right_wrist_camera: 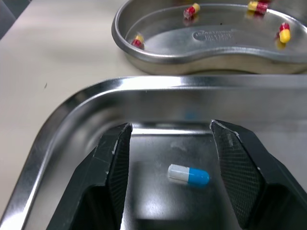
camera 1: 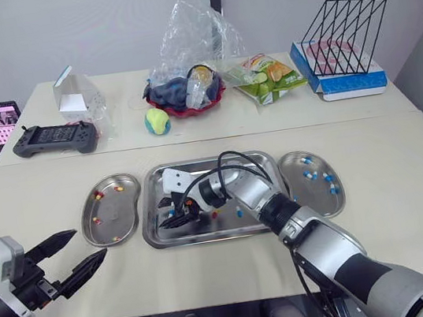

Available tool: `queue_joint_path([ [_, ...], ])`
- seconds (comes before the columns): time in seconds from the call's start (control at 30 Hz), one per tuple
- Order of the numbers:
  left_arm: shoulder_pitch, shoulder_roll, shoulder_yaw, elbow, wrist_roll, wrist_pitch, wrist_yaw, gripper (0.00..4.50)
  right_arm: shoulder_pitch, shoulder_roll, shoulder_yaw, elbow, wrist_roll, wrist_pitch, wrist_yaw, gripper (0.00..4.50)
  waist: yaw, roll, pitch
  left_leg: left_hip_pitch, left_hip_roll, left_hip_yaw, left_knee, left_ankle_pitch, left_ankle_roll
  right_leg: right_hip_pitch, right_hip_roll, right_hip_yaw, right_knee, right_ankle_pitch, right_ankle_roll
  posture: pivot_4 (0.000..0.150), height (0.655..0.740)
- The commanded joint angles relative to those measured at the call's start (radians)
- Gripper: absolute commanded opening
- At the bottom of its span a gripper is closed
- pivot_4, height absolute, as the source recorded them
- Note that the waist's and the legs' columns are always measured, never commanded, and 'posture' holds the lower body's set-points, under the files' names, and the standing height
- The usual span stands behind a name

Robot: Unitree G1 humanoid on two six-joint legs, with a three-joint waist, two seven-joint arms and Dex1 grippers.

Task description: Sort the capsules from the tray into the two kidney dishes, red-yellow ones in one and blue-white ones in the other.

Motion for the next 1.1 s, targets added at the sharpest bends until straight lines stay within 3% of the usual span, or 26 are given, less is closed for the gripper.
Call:
queue_joint_path([
  [0.03,-0.006,0.007,0.017,-0.019,-0.004,-0.021,-0.004,4.5,-0.019,0.013,-0.012,0.015,-0.022,-0.044,-0.003,2.68,-0.003,0.0,0.0,0.0,0.0,0.0,0.0,0.0,0.0,0.0,0.0,0.0,0.0,0.0,0.0,0.15,0.7174],
  [0.4,-0.014,0.008,0.001,0.0,0.026,-0.036,-0.013,4.5,-0.026,0.018,-0.021,0.063,-0.061,-0.071,0.001,2.68,-0.01,0.0,0.0,0.0,0.0,0.0,-0.001,0.0,0.0,0.0,0.0,0.0,0.0,0.0,0.0,0.15,0.7174],
  [0.63,-0.021,0.009,-0.009,0.014,0.036,-0.049,-0.017,4.5,-0.016,0.011,-0.017,0.052,-0.072,-0.075,0.008,0.54,-0.01,0.0,0.0,0.0,0.0,0.0,-0.001,0.0,0.0,0.0,0.0,0.0,0.0,0.0,0.0,0.15,0.7174],
  [1.1,-0.043,0.013,-0.033,0.027,0.044,-0.052,-0.021,4.5,-0.005,0.011,-0.041,0.022,-0.062,-0.046,0.015,0.54,-0.01,0.0,0.0,0.001,0.0,0.0,-0.001,0.0,0.0,0.0,0.0,0.0,0.0,0.0,-0.001,0.15,0.7174],
])
